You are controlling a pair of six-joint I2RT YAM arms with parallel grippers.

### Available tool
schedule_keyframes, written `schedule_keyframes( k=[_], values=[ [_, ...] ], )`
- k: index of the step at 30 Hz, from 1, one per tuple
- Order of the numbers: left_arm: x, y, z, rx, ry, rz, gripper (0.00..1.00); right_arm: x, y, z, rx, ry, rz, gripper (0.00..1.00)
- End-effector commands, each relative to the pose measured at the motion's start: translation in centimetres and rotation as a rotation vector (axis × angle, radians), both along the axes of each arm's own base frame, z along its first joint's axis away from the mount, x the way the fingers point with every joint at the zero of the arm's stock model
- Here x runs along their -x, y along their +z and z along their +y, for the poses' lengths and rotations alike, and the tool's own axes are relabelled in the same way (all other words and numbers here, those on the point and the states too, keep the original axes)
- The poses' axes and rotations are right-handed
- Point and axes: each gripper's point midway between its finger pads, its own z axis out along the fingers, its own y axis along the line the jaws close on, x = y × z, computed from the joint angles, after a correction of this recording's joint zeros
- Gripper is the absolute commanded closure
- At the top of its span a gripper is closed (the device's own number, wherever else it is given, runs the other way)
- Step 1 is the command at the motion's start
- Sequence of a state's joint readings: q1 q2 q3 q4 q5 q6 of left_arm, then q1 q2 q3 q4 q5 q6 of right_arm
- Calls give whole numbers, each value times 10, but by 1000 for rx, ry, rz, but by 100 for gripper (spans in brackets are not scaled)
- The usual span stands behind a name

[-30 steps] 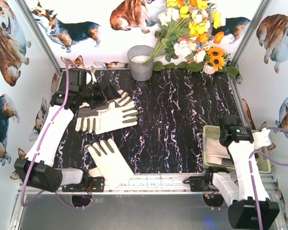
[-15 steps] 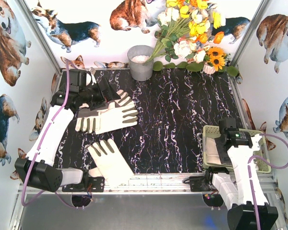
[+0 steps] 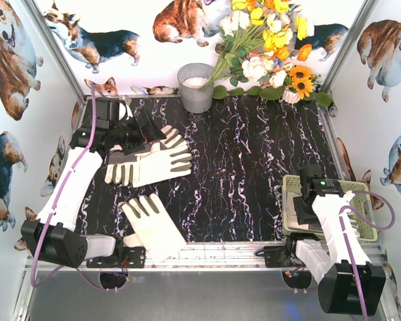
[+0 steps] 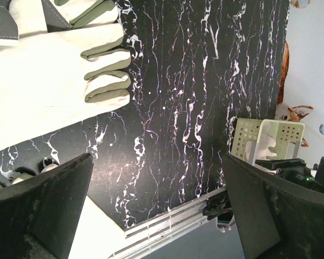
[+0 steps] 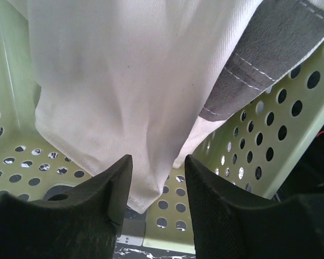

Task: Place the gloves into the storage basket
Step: Adjust the glove in the bin.

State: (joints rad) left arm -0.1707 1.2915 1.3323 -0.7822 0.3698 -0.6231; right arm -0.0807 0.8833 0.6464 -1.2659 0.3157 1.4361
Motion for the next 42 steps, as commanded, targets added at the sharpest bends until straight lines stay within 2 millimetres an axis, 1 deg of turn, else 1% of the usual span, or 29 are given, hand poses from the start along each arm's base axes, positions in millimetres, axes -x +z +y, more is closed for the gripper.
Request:
schedule_keyframes(
  k=[1, 10, 13, 15, 17, 18, 25, 29, 34, 42],
  values=[
    [-7, -3, 6, -17, 10, -6, 0, -8, -5, -2, 6, -27, -25, 56],
    [-8, -5, 7, -21, 17, -1, 0, -10, -14, -4, 12, -19, 4, 71],
    [-8, -6, 7, -21, 18, 2, 0, -7, -14, -4, 16, -8, 21, 81],
    [-8, -7, 8, -22, 19, 4, 0, -5, -11, -5, 23, -4, 23, 91],
    [-8, -8, 8, -23, 18, 5, 0, -4, -7, -7, 35, 4, 18, 98],
    [-8, -8, 8, -22, 18, 5, 0, -4, -5, -8, 40, 9, 13, 100],
    [-7, -11, 7, -18, 11, 10, 0, 6, 0, -5, 26, 30, 26, 100],
    [-6, -13, 7, -21, 6, 14, 0, 11, 4, -9, 53, 55, 31, 100],
    [-6, -14, 6, -18, -1, 17, 0, 20, 0, -10, 59, 76, 72, 100],
    [-6, -13, 6, -21, -15, 21, 0, 10, -13, -8, 45, 113, 98, 100]
  ],
)
